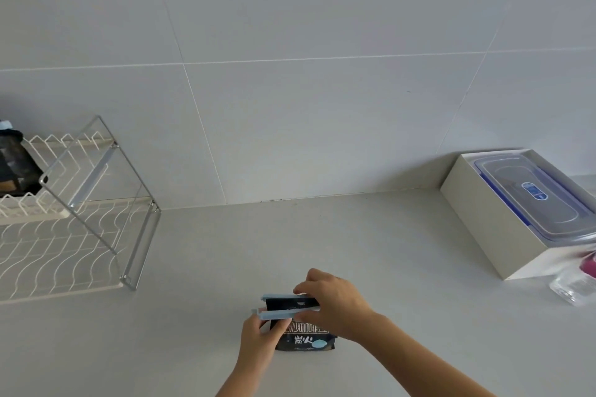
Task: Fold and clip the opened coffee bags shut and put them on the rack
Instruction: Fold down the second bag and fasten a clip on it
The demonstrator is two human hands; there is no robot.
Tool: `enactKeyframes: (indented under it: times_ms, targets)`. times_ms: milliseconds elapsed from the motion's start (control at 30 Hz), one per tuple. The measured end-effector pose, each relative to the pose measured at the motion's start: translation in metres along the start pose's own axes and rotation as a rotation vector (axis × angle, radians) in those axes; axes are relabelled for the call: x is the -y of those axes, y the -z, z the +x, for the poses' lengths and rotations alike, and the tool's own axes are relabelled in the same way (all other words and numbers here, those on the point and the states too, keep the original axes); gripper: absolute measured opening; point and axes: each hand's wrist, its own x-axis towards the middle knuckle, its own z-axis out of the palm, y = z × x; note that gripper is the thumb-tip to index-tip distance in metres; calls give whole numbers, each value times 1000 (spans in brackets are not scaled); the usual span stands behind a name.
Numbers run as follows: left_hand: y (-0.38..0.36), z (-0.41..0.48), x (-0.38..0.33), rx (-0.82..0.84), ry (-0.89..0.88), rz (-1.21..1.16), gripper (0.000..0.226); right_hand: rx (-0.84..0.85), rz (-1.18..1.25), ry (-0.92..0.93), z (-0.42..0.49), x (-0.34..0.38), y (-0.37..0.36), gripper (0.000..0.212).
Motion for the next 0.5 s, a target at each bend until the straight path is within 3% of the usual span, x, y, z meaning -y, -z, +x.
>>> enactKeyframes:
  times_ms: [300, 500]
  targets:
    - [-3, 0, 0, -36, 36, 22, 35, -36, 8, 40, 26, 46, -25, 28]
    - [-6, -3, -4, -58, 15, 70, 20, -129, 33, 39, 24, 43, -35, 24]
